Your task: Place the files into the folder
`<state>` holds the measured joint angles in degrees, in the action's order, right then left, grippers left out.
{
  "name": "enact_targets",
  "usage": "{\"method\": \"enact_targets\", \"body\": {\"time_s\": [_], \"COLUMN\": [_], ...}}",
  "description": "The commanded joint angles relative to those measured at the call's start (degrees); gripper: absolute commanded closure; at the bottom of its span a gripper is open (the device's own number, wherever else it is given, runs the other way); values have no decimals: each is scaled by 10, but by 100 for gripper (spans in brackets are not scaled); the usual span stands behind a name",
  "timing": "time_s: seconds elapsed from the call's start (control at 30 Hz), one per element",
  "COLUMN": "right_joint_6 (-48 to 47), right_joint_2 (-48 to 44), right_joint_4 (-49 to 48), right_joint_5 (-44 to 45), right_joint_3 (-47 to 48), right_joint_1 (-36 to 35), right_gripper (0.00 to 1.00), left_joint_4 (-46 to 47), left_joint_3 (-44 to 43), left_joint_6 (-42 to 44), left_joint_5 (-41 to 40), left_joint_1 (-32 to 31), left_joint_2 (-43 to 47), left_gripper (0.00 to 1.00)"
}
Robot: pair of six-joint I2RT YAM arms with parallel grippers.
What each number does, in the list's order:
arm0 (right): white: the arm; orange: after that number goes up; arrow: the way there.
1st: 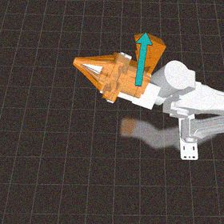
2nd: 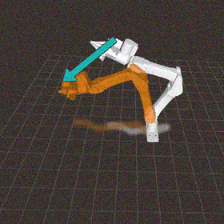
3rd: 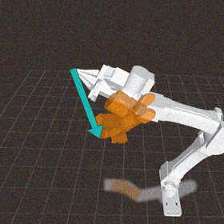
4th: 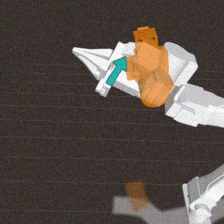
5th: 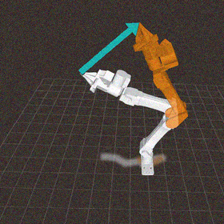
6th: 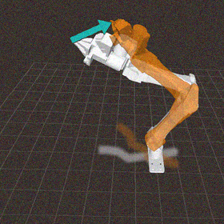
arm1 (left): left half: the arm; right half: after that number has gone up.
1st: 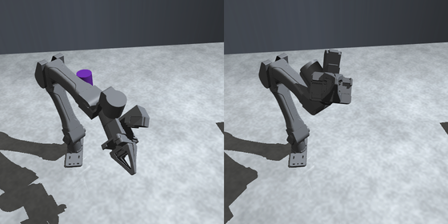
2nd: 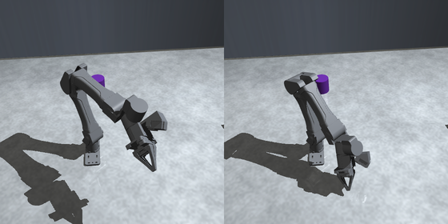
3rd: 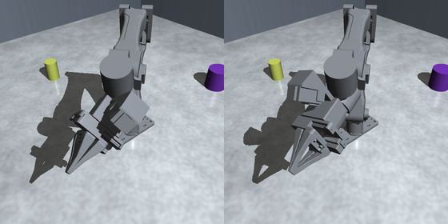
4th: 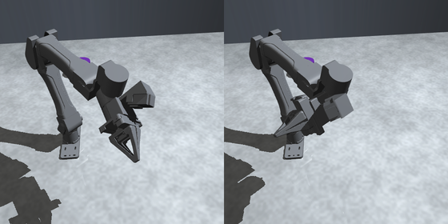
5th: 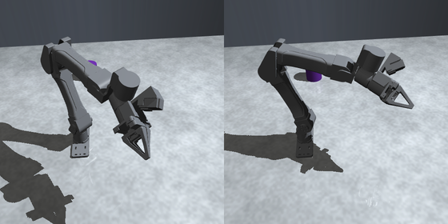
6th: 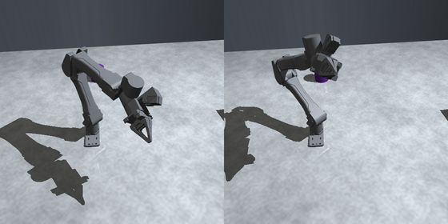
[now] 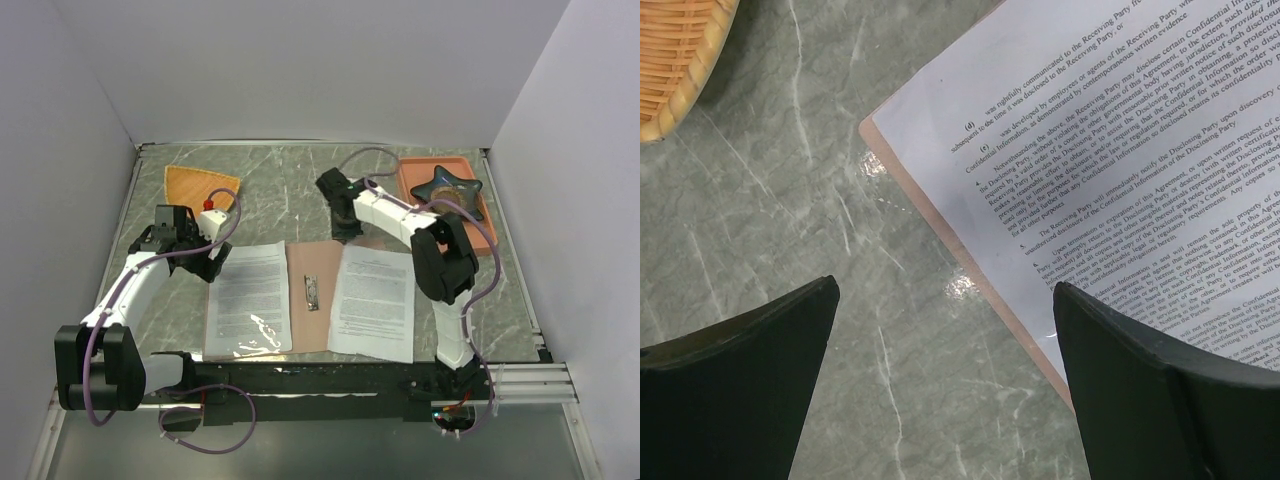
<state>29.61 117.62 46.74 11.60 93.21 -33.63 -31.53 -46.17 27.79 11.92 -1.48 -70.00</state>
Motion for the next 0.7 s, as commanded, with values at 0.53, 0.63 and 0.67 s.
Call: {"method": "enact_targets", "body": {"time_s": [0.53,0.63,0.67], "right_joint_6": [-105,-102,-103], "right_joint_2": [-7,-51,-88], "right_joint_4": [-57,-114,-157], "right_joint_5": [-31,-72,-100], "right_joint_3": [30,13,-12], "right_joint_1": [-65,-65,-65], "right_gripper": [33,10,1], "left_joint_4": [-39,-72,-76], "left_joint_3": [-63,-103,-117], "left_joint_6": [-19,-36,-47], "left_joint_5": [48,83,84], "left_joint_1": [0,-19,-26], "left_joint_2": [11,10,10], "left_gripper": [4,4,4]}}
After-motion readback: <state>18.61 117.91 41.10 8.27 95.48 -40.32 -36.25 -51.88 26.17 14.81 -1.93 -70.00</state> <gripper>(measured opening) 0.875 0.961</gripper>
